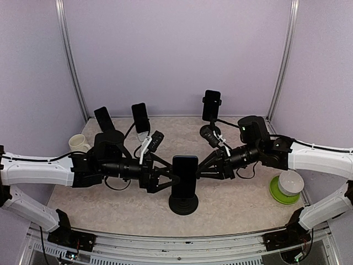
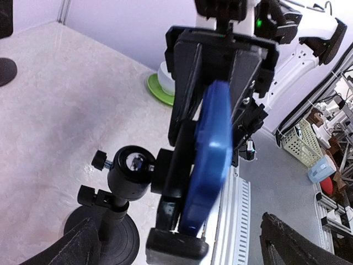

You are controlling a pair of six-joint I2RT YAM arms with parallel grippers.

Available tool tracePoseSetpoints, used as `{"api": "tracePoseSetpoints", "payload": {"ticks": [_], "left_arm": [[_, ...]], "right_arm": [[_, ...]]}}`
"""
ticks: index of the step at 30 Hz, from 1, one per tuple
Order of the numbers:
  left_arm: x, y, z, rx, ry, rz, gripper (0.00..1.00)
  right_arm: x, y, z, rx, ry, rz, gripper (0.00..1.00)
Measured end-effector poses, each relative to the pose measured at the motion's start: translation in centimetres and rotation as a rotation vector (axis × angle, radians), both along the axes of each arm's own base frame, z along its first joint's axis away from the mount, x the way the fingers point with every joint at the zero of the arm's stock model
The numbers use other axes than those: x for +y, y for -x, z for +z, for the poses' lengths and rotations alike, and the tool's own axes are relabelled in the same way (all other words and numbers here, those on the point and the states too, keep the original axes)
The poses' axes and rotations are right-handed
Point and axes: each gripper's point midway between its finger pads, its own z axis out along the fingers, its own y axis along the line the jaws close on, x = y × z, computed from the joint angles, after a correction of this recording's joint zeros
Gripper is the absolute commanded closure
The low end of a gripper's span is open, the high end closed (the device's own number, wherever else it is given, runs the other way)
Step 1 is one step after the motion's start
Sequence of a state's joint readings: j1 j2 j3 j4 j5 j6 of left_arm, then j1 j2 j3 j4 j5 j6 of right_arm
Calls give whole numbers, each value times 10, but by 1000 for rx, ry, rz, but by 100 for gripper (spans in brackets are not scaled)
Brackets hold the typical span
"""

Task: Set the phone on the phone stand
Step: Adjust the phone stand with the phone at the center of the board, then move the phone stand with the phone to the corner of the board.

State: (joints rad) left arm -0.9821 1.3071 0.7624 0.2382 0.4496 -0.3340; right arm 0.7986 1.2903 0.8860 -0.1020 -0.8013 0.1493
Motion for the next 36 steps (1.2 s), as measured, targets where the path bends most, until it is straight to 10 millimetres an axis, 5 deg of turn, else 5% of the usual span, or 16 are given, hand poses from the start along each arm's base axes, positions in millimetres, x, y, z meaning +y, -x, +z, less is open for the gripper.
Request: {"api": "tracePoseSetpoints", "payload": {"ticks": [6, 15, 36], "left_arm": [[18, -1, 32, -63, 48, 41, 1], [49, -19, 54, -116, 57, 139, 1], [74, -28, 53, -120, 51, 205, 1]], "right_arm": [[-3, -3, 0, -25, 14, -26, 100], [-25, -24, 5, -52, 35, -122, 100], [-134, -139, 10, -87, 55, -560, 100]]}}
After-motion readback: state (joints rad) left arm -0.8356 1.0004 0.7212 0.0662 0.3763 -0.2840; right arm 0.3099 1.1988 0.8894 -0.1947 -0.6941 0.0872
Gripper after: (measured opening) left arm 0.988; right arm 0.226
